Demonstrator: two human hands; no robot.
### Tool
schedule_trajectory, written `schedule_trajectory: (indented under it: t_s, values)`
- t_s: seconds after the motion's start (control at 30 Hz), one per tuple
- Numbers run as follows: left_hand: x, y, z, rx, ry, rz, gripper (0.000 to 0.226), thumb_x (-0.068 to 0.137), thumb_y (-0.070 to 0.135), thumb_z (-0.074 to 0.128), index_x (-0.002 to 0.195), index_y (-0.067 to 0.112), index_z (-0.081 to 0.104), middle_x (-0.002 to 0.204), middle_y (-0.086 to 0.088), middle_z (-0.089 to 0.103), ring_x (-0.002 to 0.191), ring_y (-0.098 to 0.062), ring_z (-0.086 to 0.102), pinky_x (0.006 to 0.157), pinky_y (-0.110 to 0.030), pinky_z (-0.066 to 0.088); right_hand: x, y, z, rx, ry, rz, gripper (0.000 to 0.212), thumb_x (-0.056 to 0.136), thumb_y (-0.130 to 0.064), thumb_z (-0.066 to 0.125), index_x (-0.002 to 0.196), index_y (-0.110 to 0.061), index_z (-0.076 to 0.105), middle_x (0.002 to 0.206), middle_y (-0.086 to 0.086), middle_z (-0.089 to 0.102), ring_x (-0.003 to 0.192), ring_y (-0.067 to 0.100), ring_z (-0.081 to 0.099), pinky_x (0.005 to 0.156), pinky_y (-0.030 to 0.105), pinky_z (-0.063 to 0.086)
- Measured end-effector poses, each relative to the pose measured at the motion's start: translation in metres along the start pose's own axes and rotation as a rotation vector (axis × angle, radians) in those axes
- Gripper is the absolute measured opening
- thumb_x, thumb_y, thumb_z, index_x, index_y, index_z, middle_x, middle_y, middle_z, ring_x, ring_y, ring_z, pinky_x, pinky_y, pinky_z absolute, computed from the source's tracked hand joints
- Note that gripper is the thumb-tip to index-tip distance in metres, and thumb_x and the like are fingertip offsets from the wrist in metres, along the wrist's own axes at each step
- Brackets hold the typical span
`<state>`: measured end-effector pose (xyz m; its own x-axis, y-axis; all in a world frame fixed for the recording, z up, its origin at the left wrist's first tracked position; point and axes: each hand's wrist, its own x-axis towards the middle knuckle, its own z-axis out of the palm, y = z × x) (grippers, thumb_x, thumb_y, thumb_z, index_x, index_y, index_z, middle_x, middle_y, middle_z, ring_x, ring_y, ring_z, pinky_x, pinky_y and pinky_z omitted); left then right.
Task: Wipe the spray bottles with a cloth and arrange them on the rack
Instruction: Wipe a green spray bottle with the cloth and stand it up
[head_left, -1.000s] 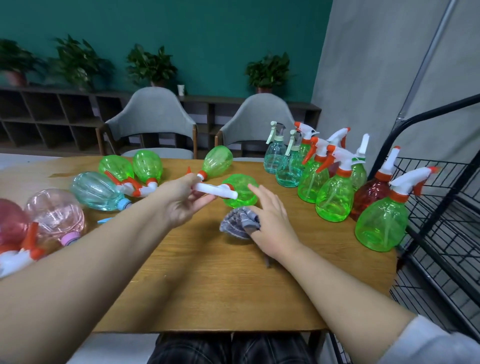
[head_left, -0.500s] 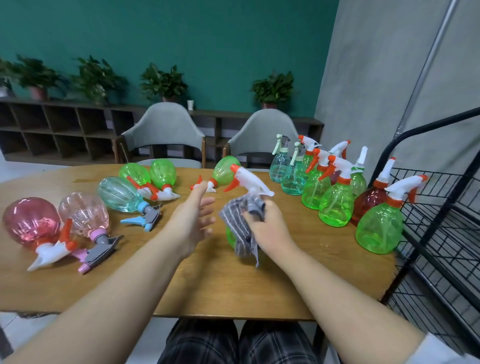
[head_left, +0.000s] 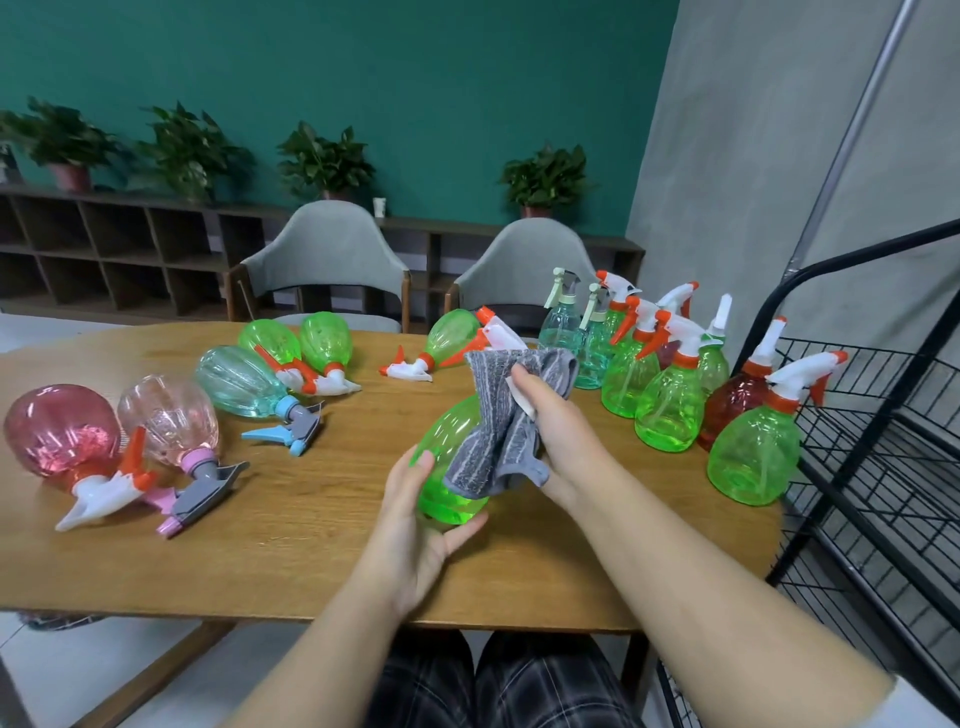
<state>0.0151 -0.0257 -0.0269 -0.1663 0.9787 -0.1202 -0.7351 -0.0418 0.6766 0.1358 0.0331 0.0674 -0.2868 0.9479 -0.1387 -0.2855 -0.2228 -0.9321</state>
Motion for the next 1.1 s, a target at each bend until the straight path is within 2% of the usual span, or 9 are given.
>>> schedule_trajectory:
  t_s: [0.07,0.27,0.43,0.53,0.7,0.8,0.9,1.0,1.1]
  values:
    - [-0.002,-0.002,0.002,-0.017,0.014,0.007,0.047,0.081,0.041,0.061,0.126,0.030,0.053,0.127,-0.006,0.064,0.098,-0.025,0.067,0.059,-0.036,0.058,0.000,0.002,-0.001,0.033,0.041,0.016,0.035,0.091,-0.037,0.060,0.110,-0.007,0.066,0.095,0.011,0.072,0.083,0.026,0.070,0.064,0.031,0.055]
    - [0.004,-0.008,-0.008,-0.078,0.022,-0.001,0.074,0.076,0.057,0.059,0.141,0.024,0.044,0.136,-0.010,0.059,0.109,-0.028,0.065,0.063,-0.035,0.058,0.004,0.010,-0.021,0.135,0.286,0.112,0.031,0.094,-0.042,0.056,0.101,-0.014,0.063,0.101,0.012,0.070,0.089,0.029,0.067,0.082,0.043,0.054]
    - [0.007,-0.013,-0.012,-0.089,-0.039,-0.029,0.113,0.044,0.067,0.087,0.140,0.026,0.045,0.136,-0.012,0.058,0.111,-0.036,0.065,0.072,-0.046,0.058,-0.002,0.021,-0.035,0.306,0.234,0.324,0.021,0.096,-0.021,0.055,0.102,-0.002,0.061,0.080,0.015,0.071,0.080,0.025,0.064,0.075,0.038,0.050]
    - [0.007,-0.016,-0.007,-0.085,-0.045,-0.018,0.118,0.039,0.067,0.088,0.140,0.024,0.046,0.134,-0.011,0.061,0.110,-0.029,0.067,0.073,-0.047,0.057,-0.004,0.024,-0.038,0.341,0.251,0.281,0.020,0.090,-0.003,0.056,0.110,0.000,0.059,0.084,0.016,0.072,0.074,0.024,0.069,0.069,0.036,0.055]
    - [0.007,-0.019,-0.008,-0.043,-0.021,0.006,0.097,0.055,0.065,0.075,0.138,0.022,0.049,0.132,-0.009,0.062,0.109,-0.025,0.068,0.072,-0.043,0.058,-0.012,0.022,-0.038,0.474,0.274,0.151,0.021,0.085,0.007,0.039,0.095,0.000,0.055,0.106,0.014,0.067,0.111,0.033,0.062,0.103,0.043,0.044]
    - [0.007,-0.018,-0.008,-0.035,-0.018,0.006,0.094,0.058,0.064,0.071,0.139,0.020,0.048,0.132,-0.010,0.062,0.108,-0.025,0.068,0.071,-0.042,0.058,-0.020,0.015,-0.037,0.597,0.255,0.055,0.019,0.092,-0.013,0.042,0.092,-0.005,0.060,0.094,0.012,0.067,0.091,0.030,0.064,0.090,0.045,0.050]
    - [0.006,-0.018,-0.008,-0.049,-0.006,0.001,0.094,0.059,0.064,0.070,0.139,0.021,0.048,0.133,-0.009,0.062,0.111,-0.027,0.066,0.069,-0.041,0.058,-0.024,0.012,-0.035,0.457,0.286,0.060,0.030,0.091,-0.043,0.058,0.091,-0.014,0.065,0.081,0.008,0.074,0.075,0.026,0.069,0.075,0.043,0.055]
    - [0.006,-0.018,-0.008,-0.058,-0.005,0.001,0.094,0.060,0.063,0.070,0.139,0.019,0.047,0.132,-0.011,0.062,0.107,-0.027,0.068,0.068,-0.041,0.057,-0.025,0.019,-0.029,0.259,0.412,-0.019,0.021,0.088,-0.036,0.066,0.091,-0.015,0.065,0.085,0.007,0.073,0.076,0.029,0.070,0.082,0.058,0.053]
    - [0.004,-0.019,-0.007,-0.054,-0.002,0.030,0.079,0.071,0.060,0.070,0.134,0.018,0.047,0.130,-0.013,0.061,0.103,-0.029,0.069,0.067,-0.044,0.058,-0.024,0.023,-0.021,0.036,0.559,-0.336,0.014,0.090,-0.028,0.065,0.081,-0.018,0.062,0.080,-0.001,0.068,0.078,0.021,0.067,0.074,0.034,0.056]
